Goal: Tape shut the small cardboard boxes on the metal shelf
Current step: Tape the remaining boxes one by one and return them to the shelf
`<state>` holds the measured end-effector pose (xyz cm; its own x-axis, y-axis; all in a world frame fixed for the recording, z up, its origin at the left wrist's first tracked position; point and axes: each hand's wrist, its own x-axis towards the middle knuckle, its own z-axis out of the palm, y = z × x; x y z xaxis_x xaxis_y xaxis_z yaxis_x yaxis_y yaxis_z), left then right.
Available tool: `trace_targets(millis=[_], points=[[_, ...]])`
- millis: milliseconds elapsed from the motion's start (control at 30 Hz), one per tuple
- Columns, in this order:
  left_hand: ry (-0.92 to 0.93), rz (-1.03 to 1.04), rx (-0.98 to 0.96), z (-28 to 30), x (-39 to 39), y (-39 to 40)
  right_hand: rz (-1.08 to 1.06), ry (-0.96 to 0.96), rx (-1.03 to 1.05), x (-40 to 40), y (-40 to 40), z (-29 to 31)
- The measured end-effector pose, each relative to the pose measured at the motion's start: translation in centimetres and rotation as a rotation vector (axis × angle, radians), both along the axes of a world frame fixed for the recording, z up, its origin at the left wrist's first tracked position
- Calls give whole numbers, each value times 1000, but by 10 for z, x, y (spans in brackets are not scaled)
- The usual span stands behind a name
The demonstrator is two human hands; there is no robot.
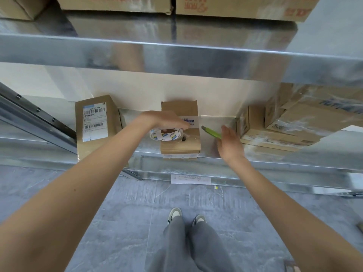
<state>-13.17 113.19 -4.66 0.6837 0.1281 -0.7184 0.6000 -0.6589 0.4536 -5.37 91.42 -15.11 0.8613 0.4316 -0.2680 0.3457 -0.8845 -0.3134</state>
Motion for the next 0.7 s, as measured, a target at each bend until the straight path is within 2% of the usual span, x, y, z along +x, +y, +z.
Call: trace_targets(millis=[100,200,267,400,467,567,700], points=[[-20,8,17,-4,0,1,113,-75,-290,1,-2,-8],[-32,13,5,-7,1,4,180,-145,-293,-1,-1,-15],[-30,14,-19,-8,0,4,132,-87,-178,-3,-2,-14],[-41,26,-14,-7,-1,4,-116,63,323,-19,-7,11],[-49,25,-18,-7,-1,5,-129,130,468,-33,-11,28],[-62,23,5,-10,-1,4,-84,263,586,-51,-14,47],[-54,19,11,-10,-1,2,-113,391,580,-60,-4,54]])
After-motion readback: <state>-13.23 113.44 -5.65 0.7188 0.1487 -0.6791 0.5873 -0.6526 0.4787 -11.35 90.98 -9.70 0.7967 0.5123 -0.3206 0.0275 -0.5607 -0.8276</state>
